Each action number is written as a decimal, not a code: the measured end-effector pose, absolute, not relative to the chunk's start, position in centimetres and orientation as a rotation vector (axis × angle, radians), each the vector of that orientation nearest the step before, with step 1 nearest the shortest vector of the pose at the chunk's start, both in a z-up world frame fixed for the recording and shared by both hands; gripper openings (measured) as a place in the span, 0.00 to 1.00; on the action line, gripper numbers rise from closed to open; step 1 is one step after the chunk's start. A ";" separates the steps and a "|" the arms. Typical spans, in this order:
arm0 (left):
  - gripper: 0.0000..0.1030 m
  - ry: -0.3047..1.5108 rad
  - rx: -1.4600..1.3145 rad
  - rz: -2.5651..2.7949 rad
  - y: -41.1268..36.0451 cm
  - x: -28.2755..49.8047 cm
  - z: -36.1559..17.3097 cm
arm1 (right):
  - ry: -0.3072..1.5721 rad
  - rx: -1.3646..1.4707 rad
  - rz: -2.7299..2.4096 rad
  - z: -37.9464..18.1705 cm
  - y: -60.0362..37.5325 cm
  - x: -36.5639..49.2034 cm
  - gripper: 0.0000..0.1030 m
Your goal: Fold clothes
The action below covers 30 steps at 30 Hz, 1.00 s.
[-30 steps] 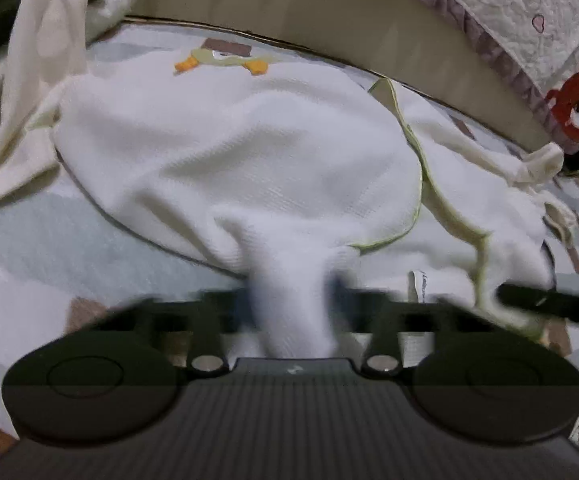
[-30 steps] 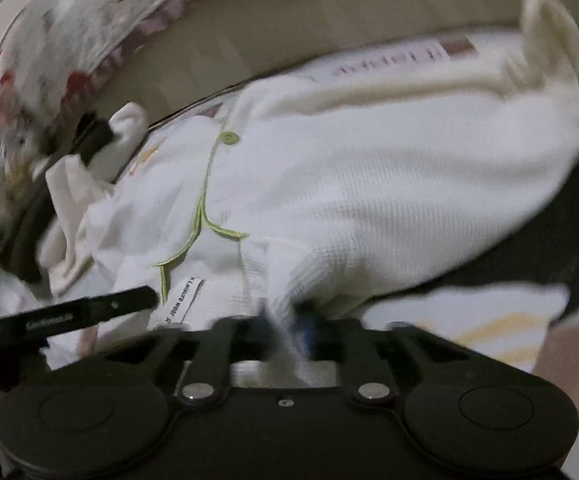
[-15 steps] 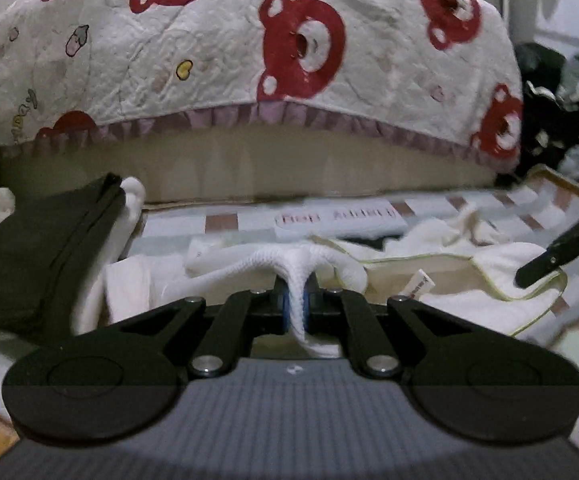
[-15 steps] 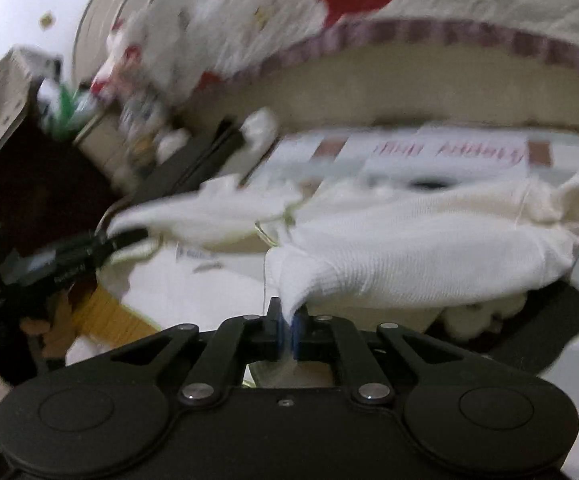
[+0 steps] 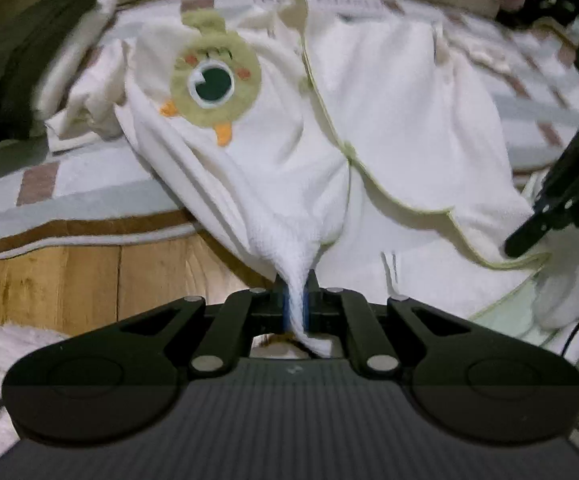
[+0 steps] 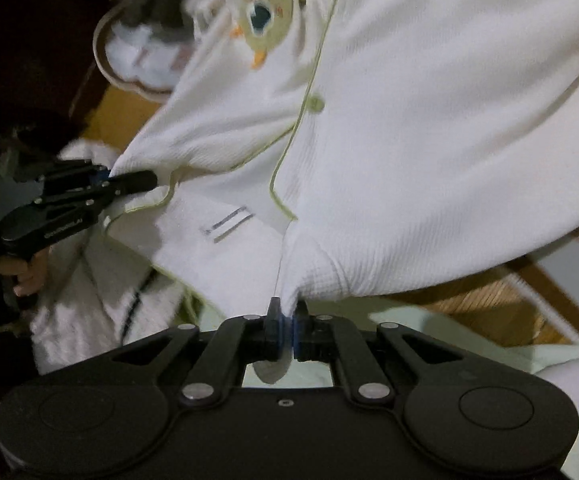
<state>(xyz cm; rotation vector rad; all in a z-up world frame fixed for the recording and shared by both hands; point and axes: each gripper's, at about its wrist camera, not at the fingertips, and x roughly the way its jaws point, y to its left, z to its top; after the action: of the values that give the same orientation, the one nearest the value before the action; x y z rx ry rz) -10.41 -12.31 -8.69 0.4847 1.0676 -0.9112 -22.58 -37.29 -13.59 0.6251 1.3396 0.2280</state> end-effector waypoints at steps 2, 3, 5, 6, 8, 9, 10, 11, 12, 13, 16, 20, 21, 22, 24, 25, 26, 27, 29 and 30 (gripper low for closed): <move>0.08 1.095 0.530 -0.900 -13.0 -10.7 -9.8 | 1.370 0.620 0.226 -14.5 -37.0 -22.2 0.07; 0.09 1.119 0.541 -0.889 -13.3 -10.5 -10.2 | 1.378 0.608 0.231 -14.7 -36.7 -22.1 0.10; 0.18 1.181 0.569 -0.873 -14.0 -10.2 -11.3 | 1.395 0.566 0.230 -15.0 -36.0 -21.6 0.12; 0.24 1.209 0.583 -0.862 -14.3 -10.1 -11.4 | 1.404 0.547 0.221 -15.2 -35.7 -21.5 0.16; 0.31 1.244 0.575 -0.869 -14.3 -10.0 -10.9 | 1.396 0.583 0.205 -14.8 -36.5 -21.7 0.31; 0.32 1.240 0.539 -0.907 -13.9 -9.8 -9.7 | 1.390 0.609 0.198 -14.6 -37.0 -21.9 0.37; 0.36 1.235 0.501 -0.947 -13.4 -9.7 -8.5 | 1.383 0.634 0.190 -14.3 -37.5 -22.0 0.37; 0.44 1.217 0.461 -0.978 -12.8 -9.3 -7.1 | 1.356 0.656 0.184 -13.4 -38.4 -22.3 0.37; 0.45 1.193 0.430 -0.989 -12.5 -8.7 -5.8 | 1.318 0.676 0.180 -12.2 -39.4 -22.7 0.37; 0.45 1.169 0.399 -0.999 -12.1 -8.1 -4.5 | 1.273 0.676 0.160 -10.9 -40.4 -22.9 0.37; 0.45 1.068 0.322 -0.980 -12.8 -4.5 -1.3 | 1.163 0.604 0.060 -6.4 -42.7 -22.7 0.37; 0.48 0.986 0.170 -0.923 -15.0 2.5 0.2 | 1.154 0.424 -0.082 -0.4 -44.4 -20.1 0.37; 0.49 0.970 0.129 -0.915 -15.7 4.2 0.4 | 1.156 0.380 -0.110 0.9 -44.6 -19.2 0.37; 0.52 0.948 0.103 -0.898 -16.5 5.5 0.2 | 1.158 0.335 -0.138 2.2 -45.0 -18.2 0.37; 0.60 0.921 0.052 -0.864 -18.2 8.3 -0.7 | 1.148 0.260 -0.131 3.5 -45.6 -15.8 0.44; 0.62 0.937 0.035 -0.838 -19.1 9.8 -1.7 | 1.142 0.224 -0.122 4.0 -45.9 -14.5 0.51; 0.62 0.953 0.018 -0.812 -20.0 11.2 -2.8 | 1.135 0.188 -0.112 4.5 -46.3 -13.2 0.53; 0.62 0.940 0.030 -0.798 -21.0 12.2 -3.7 | 1.123 0.152 -0.090 4.5 -46.5 -11.9 0.55; 0.62 0.897 0.081 -0.773 -22.6 13.6 -5.3 | 1.100 0.108 -0.065 2.9 -47.4 -8.8 0.56; 0.62 0.866 0.120 -0.762 -23.3 14.0 -6.1 | 1.101 0.108 -0.074 1.6 -48.1 -7.4 0.56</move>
<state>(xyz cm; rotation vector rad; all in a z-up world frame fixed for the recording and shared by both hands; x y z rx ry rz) 13.97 -23.28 -6.10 0.1205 0.8661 -0.7625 -7.44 -48.09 1.64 0.1079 1.1008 -0.0742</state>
